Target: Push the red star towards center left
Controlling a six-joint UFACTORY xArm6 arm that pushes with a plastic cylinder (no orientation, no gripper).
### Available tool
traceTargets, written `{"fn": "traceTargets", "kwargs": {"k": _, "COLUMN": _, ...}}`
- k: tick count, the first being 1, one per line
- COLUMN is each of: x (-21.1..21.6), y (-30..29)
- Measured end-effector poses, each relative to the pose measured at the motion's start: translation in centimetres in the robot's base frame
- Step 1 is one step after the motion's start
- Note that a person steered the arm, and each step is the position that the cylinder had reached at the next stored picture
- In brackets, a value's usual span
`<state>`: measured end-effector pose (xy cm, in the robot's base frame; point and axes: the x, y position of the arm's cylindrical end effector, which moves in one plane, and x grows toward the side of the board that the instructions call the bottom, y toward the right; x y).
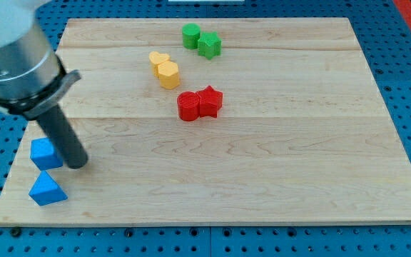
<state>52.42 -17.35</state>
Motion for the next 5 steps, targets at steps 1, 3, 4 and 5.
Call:
{"fn": "traceTargets", "kwargs": {"k": 1, "x": -2.6, "y": 9.0}}
{"fn": "traceTargets", "kwargs": {"k": 3, "x": -9.3, "y": 22.3}}
{"fn": "traceTargets", "kwargs": {"k": 4, "x": -10.7, "y": 17.1}}
{"fn": "traceTargets", "kwargs": {"k": 5, "x": -12.0, "y": 9.0}}
